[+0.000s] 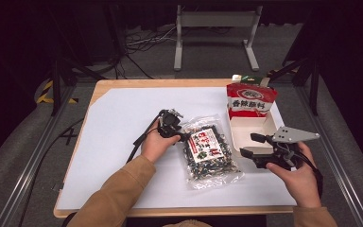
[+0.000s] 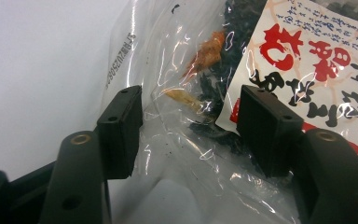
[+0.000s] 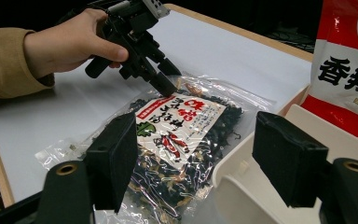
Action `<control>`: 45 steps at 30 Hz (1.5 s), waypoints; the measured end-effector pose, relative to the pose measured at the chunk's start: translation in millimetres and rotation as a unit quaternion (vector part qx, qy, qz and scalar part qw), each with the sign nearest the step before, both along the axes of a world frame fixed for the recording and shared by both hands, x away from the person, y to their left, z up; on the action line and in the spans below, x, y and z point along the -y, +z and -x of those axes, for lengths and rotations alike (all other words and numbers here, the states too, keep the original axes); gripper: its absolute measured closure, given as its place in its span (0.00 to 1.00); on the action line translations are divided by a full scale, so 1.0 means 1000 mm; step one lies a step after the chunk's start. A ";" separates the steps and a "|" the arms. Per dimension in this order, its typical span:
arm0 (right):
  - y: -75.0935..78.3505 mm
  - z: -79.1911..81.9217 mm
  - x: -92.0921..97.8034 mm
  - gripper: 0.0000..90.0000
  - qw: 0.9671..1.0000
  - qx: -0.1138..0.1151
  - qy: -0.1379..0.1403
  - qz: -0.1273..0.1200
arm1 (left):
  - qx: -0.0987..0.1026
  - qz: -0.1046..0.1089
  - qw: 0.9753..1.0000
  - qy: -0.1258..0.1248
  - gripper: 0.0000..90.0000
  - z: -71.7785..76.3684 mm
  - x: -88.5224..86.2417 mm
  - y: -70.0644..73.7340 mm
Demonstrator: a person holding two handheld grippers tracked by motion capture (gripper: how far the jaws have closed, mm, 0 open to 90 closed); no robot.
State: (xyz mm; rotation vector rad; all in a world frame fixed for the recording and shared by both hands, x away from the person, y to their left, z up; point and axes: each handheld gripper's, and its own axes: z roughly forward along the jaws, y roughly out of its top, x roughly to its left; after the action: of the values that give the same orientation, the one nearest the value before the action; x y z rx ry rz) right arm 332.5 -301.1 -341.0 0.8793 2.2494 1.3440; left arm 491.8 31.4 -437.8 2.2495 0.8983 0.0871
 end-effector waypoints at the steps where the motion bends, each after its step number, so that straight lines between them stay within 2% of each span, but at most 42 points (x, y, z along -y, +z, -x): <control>1: 0.000 0.000 0.000 0.34 1.000 0.000 0.001 0.000 | 0.001 -0.003 1.000 0.002 0.51 0.001 0.000 0.000; 5: -0.001 -0.001 -0.001 0.34 1.000 0.000 0.003 -0.001 | 0.005 -0.010 1.000 0.011 0.59 0.002 0.003 0.001; 9: 0.000 0.000 -0.001 0.34 1.000 0.001 0.002 -0.003 | 0.017 -0.021 0.999 0.019 0.71 0.006 0.005 0.002; 12: 0.000 0.000 -0.001 0.35 1.000 0.002 0.003 -0.005 | 0.015 -0.011 1.000 0.024 0.76 0.005 0.002 0.001; 15: 0.000 0.001 0.000 0.38 1.000 0.001 0.001 -0.006 | 0.023 -0.011 0.999 0.025 0.81 0.006 0.001 0.000; 17: 0.000 0.002 0.000 0.47 1.000 -0.002 -0.001 -0.007 | 0.026 -0.011 0.999 0.026 0.86 0.006 0.000 0.000; 23: 0.000 0.005 0.002 0.54 1.000 -0.003 -0.008 -0.019 | 0.015 0.001 1.000 0.026 0.91 0.002 -0.003 0.001; 25: 0.000 0.006 0.004 0.58 0.999 -0.015 -0.011 -0.033 | 0.015 -0.002 0.999 0.028 0.96 0.001 -0.004 0.003; 28: 0.000 0.007 0.005 0.59 0.999 -0.022 -0.013 -0.038 | 0.000 0.016 1.000 0.027 0.98 -0.002 -0.010 0.005; 31: 0.000 0.007 0.007 0.60 0.999 -0.026 -0.015 -0.043 | -0.001 0.018 0.999 0.027 0.98 -0.001 -0.011 0.007; 32: 0.000 0.007 0.007 0.60 0.999 -0.026 -0.015 -0.043 | 0.004 0.017 0.999 0.027 0.98 -0.001 -0.011 0.009; 36: 0.000 0.008 0.007 0.60 0.998 -0.027 -0.017 -0.049 | 0.005 0.030 0.999 0.025 0.99 0.002 -0.017 0.017; 39: 0.001 0.010 0.006 0.62 0.998 -0.028 -0.017 -0.055 | 0.026 0.035 0.999 0.024 0.99 0.006 -0.022 0.031; 45: 0.003 0.011 0.003 0.62 0.997 -0.029 -0.021 -0.068 | 0.061 0.064 0.996 0.022 0.99 0.017 -0.032 0.059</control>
State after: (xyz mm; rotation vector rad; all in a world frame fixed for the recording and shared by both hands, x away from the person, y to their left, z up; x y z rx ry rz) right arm 321.0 -304.5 -338.3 1.0166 2.1908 1.4841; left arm 474.9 63.7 -379.3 2.0832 0.8622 0.1800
